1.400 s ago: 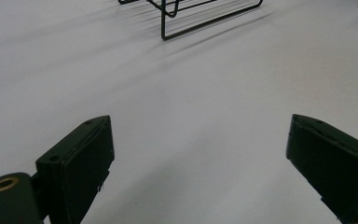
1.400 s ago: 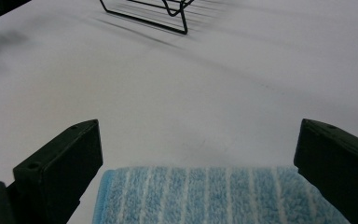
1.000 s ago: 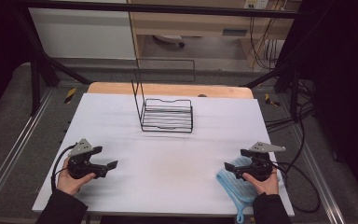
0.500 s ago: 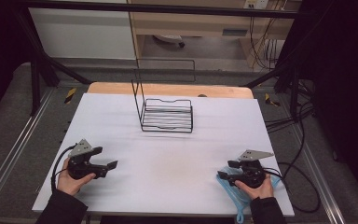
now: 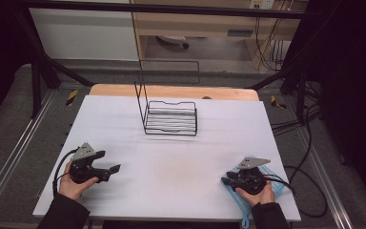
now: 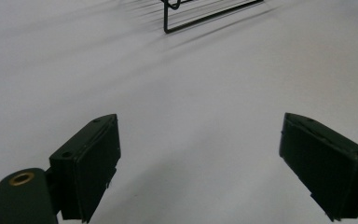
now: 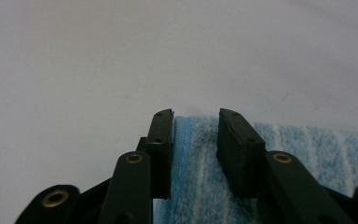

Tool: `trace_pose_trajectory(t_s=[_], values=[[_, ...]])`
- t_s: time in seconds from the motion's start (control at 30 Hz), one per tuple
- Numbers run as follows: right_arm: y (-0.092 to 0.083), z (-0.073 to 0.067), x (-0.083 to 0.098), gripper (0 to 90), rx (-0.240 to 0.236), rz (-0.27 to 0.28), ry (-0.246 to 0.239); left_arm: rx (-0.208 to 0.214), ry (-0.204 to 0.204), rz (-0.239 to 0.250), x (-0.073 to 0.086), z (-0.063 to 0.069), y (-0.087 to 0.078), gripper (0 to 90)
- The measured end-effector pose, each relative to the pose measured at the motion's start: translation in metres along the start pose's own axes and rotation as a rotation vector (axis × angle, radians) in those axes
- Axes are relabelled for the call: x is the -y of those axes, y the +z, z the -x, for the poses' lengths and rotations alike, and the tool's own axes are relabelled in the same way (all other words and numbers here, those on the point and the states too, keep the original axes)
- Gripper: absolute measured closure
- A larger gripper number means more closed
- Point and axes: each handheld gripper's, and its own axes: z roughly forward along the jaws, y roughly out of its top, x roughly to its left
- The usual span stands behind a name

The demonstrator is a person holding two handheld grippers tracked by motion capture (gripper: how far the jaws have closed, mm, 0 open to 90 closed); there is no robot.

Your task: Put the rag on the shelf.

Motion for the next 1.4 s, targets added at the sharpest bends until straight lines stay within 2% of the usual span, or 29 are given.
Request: trace_pose_trajectory(t_s=[0.27, 0.47, 0.6, 0.8, 1.03, 1.23, 1.4], values=[[0.011, -0.006, -0.007, 81.2, 0.061, -0.04, -0.065, -0.005, 0.005, -0.008, 0.0, 0.0, 0.001, 13.2], [0.009, -0.006, -0.009, 84.1, 0.056, -0.017, -0.04, -0.011, 0.002, -0.007, 0.0, -0.001, 0.0, 13.6], [0.008, -0.006, -0.012, 84.4, 0.027, 0.019, -0.014, -0.013, -0.003, -0.004, 0.0, -0.001, 0.0, 13.7], [0.012, -0.015, -0.027, 84.5, -0.021, 0.076, -0.04, -0.019, -0.004, -0.003, 0.001, -0.001, 0.0, 13.8], [0.029, -0.034, -0.048, 84.5, -0.072, 0.087, -0.094, -0.025, -0.006, -0.002, 0.001, -0.002, 0.0, 13.9], [0.045, -0.047, -0.064, 84.5, -0.118, 0.097, -0.103, -0.026, -0.013, 0.001, 0.001, -0.002, -0.001, 13.9], [0.06, -0.063, -0.076, 84.5, -0.161, 0.097, -0.13, -0.027, -0.017, 0.005, 0.001, -0.002, -0.001, 13.9]])
